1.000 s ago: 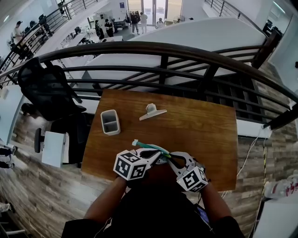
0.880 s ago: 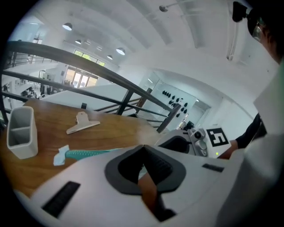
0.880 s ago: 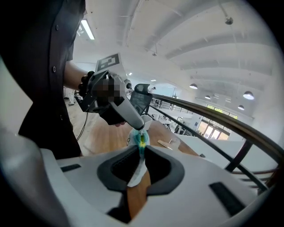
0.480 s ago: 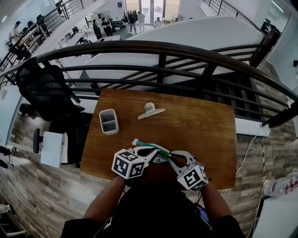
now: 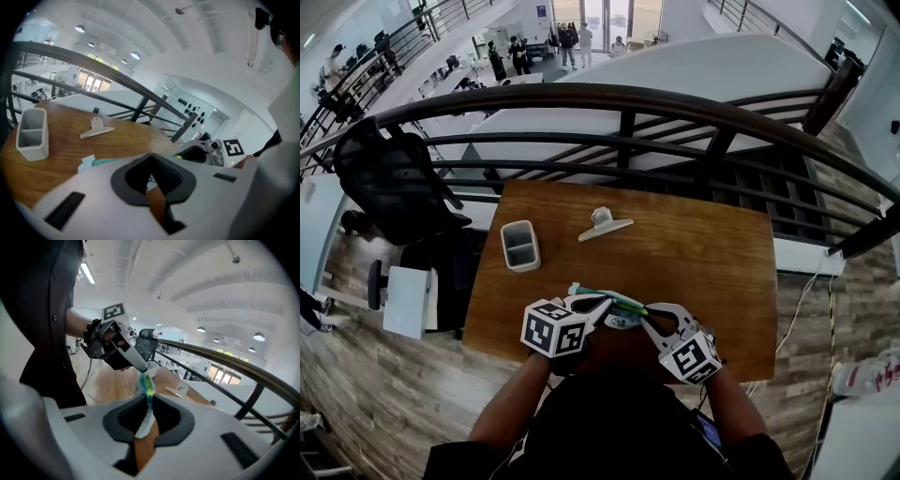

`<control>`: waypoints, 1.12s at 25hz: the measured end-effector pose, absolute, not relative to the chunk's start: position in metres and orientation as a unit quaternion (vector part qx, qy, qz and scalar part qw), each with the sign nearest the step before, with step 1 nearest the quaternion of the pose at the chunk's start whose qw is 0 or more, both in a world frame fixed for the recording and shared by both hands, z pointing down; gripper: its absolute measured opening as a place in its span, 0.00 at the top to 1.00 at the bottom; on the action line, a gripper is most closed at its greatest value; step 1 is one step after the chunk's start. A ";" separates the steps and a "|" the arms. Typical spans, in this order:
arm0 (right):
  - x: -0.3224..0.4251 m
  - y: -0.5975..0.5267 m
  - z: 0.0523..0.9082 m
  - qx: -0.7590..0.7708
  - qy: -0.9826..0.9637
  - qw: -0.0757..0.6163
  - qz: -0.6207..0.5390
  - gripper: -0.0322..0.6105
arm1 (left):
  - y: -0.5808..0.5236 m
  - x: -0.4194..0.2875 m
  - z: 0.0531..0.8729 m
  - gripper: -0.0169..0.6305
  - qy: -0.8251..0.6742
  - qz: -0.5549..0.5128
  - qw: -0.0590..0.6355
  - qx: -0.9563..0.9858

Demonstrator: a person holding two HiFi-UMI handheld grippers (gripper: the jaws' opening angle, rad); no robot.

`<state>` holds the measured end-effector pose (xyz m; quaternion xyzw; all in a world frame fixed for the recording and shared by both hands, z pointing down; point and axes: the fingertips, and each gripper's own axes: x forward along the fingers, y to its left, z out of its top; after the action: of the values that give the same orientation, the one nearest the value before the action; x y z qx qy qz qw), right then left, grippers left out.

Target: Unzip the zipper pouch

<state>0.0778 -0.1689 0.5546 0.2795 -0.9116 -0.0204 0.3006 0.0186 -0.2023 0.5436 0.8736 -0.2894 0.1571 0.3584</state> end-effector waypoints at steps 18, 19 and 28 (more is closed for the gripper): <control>0.084 -0.168 0.552 0.285 -0.913 0.293 -0.009 0.89 | -0.203 0.004 0.537 0.95 -0.285 0.107 0.410 0.860; 0.084 -0.168 0.552 0.285 -0.913 0.293 -0.009 0.89 | -0.202 0.004 0.538 0.95 -0.283 0.106 0.411 0.860; 0.097 -0.170 0.559 0.295 -0.909 0.294 0.003 0.89 | -0.206 -0.005 0.542 0.95 -0.287 0.097 0.423 0.854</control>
<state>0.0969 -0.1696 0.5585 0.2946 -0.9094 0.0028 0.2935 -0.0053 -0.2064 0.5415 0.8539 -0.2866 0.0965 0.4235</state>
